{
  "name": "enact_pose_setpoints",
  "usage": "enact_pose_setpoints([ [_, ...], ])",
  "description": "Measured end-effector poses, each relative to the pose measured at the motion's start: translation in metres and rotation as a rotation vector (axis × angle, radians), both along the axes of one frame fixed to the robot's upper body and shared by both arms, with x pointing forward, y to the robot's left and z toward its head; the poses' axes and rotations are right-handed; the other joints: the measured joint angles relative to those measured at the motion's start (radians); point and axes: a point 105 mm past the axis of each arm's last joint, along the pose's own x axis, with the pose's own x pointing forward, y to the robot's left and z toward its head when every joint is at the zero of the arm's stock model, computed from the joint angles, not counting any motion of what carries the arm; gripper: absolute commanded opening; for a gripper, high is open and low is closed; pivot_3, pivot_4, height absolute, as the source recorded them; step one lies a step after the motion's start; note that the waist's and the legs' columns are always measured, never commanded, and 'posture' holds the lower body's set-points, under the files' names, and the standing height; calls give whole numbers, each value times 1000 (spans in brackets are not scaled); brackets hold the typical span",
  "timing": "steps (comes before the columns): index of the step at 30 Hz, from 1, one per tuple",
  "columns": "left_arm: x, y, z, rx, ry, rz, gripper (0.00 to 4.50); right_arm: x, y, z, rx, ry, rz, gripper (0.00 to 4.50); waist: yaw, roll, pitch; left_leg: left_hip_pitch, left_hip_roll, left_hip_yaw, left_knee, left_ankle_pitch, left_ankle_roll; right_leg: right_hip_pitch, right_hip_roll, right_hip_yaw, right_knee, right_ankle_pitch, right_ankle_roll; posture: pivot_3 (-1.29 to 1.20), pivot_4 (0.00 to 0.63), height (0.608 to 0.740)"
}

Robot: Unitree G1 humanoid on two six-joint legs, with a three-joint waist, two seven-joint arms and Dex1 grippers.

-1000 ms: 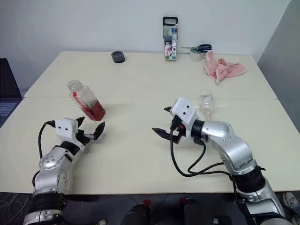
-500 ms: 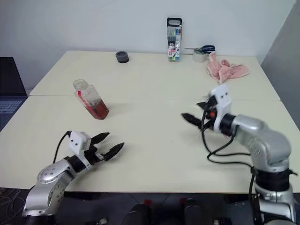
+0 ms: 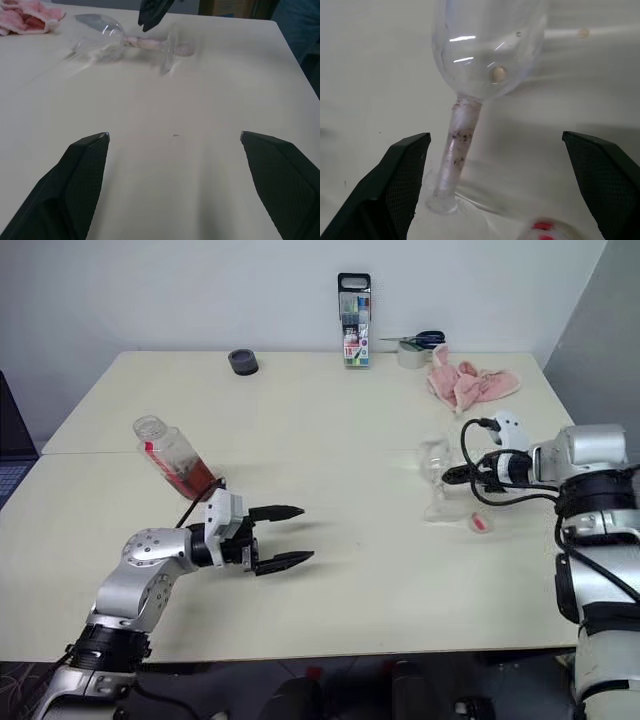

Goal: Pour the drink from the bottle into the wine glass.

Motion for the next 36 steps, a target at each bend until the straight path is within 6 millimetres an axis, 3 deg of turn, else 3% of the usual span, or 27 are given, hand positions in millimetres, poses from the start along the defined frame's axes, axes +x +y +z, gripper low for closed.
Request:
enact_pose_setpoints([
  [9, 4, -12, -3, -9, -8, -16, 4482, 13, 11, -10, -51, 2, 35, 4500, 1, 0, 0, 0, 0, 0, 0, 0, 0, 0, -1, 0, 0, 0, 0, 0, 150, 740],
  [10, 4, -13, -3, -10, -8, -16, 4495, 14, 11, -11, -57, 3, 36, 4326, 1, 0, 0, 0, 0, -1, 0, 0, 0, 0, -1, -1, 0, 0, 0, 0, 150, 740],
  [12, 4, -13, -3, -10, -11, -16, 4500, 14, 12, -15, -72, 4, 39, 3900, 1, 0, 0, 0, -1, -1, 0, 0, 0, 0, -1, -1, 1, 0, 0, 0, 150, 740],
  [21, 2, -21, -5, 1, -21, -38, 4500, 15, 10, -22, -76, 5, 35, 678, 1, 0, 0, 0, -1, 0, 0, 0, 0, 0, -1, 0, 1, 0, 0, 0, 150, 740],
  [23, 1, -24, -4, -5, -22, -40, 4500, 16, 14, -22, -64, -2, 39, 204, 0, 0, 0, 1, 0, 0, 0, 0, 0, 0, -1, 0, 2, 0, 0, 0, 150, 740],
  [30, 2, -24, -2, -6, -17, -26, 4500, 24, 13, -17, -48, -48, -30, 207, -1, 0, 0, 1, 0, 0, 0, 0, 0, 0, -1, 0, 4, 0, 0, 0, 150, 740],
  [36, 10, -12, 3, -27, 0, 60, 4500, 51, 36, 18, 107, -265, -133, 207, -11, 0, 0, 1, 0, 0, 0, 0, 0, 0, -1, 0, 4, 0, 0, 0, 150, 740],
])
